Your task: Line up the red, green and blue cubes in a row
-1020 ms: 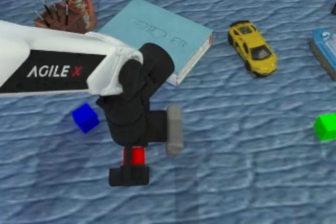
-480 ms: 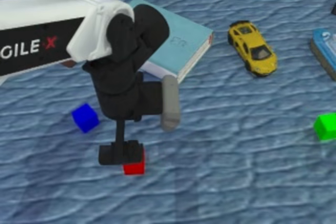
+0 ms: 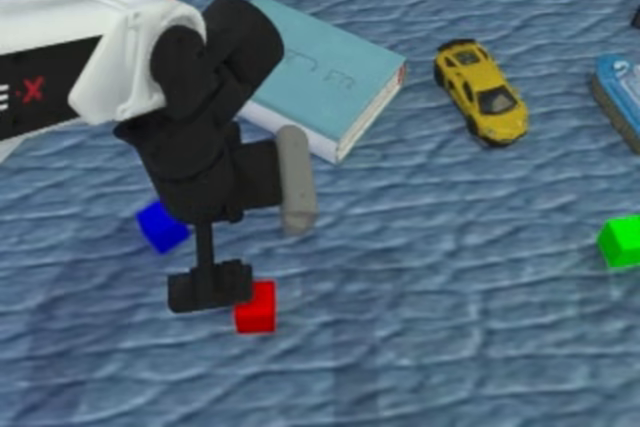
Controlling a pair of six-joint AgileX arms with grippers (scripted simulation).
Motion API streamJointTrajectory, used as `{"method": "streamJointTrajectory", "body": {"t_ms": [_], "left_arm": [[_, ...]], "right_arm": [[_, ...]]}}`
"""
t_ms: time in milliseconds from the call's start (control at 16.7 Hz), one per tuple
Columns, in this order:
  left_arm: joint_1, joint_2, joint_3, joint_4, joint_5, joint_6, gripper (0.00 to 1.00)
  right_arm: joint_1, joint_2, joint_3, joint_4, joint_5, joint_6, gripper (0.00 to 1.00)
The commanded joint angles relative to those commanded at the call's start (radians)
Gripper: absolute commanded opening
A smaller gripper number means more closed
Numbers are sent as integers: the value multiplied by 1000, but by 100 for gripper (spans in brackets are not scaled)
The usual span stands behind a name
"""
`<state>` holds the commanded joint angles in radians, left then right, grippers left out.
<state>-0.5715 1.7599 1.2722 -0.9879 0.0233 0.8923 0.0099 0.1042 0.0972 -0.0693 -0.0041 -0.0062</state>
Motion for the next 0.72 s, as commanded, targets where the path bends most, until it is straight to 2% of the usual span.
{"method": "streamJointTrajectory", "body": {"t_ms": [240,720], "left_arm": [[120,-268,-207,145,-11,-119,100],[410,-1084,-835,548,-36,-492,100]], "right_arm": [[13,274,217,-157,0,-15,100],[44,1114,757,-579,7,-58,100]]}}
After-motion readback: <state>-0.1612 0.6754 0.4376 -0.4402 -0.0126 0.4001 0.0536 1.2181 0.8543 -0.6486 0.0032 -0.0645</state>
